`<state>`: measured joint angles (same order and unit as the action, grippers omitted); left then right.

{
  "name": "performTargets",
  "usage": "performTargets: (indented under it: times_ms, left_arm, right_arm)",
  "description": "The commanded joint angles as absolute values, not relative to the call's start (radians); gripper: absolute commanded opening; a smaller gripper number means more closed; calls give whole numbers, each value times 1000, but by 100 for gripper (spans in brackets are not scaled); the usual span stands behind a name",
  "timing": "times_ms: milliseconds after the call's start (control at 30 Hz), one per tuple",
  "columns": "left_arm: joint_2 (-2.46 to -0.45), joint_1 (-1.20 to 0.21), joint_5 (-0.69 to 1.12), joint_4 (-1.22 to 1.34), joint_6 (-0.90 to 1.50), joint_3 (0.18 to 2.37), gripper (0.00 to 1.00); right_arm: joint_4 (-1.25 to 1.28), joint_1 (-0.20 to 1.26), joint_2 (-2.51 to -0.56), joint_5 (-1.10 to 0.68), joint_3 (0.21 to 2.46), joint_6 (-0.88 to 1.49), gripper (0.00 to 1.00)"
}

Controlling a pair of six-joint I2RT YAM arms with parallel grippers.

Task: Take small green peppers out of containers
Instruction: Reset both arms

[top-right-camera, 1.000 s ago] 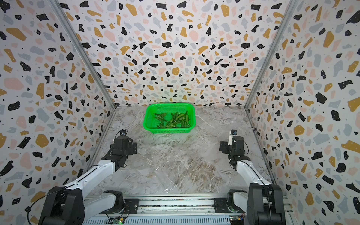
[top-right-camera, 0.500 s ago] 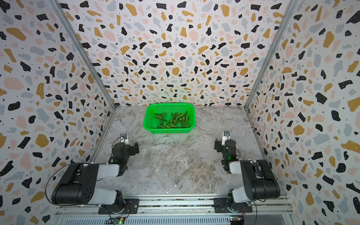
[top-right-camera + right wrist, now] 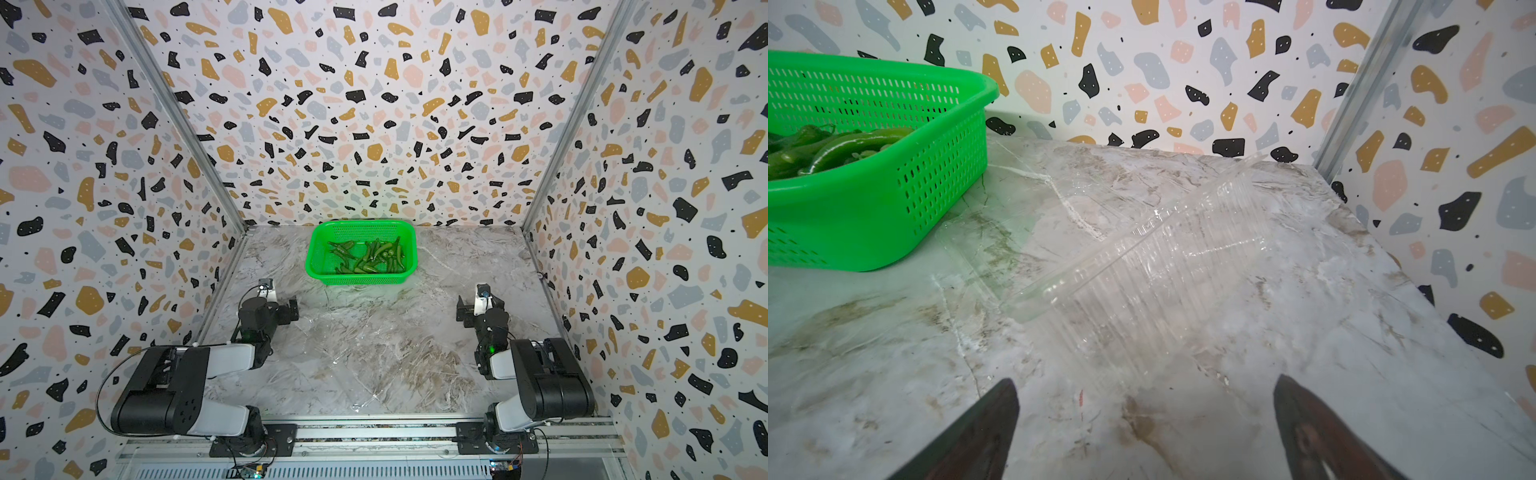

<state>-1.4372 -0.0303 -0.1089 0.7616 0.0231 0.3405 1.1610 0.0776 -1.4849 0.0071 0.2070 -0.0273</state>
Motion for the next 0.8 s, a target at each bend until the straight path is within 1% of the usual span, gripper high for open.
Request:
performTargets:
  times_ms: [0, 133, 767]
  left_arm:
    - [-1441, -33, -61, 765, 1, 363, 99]
    - [-1407, -23, -52, 777, 5, 339, 99]
    - [-1410, -23, -49, 774, 7, 344, 99]
  right_arm:
    - [1184, 72, -1479, -14, 230, -30, 99]
    - [1184, 72, -1477, -14, 229, -30, 100]
    - [1181, 66, -1478, -23, 229, -27, 100]
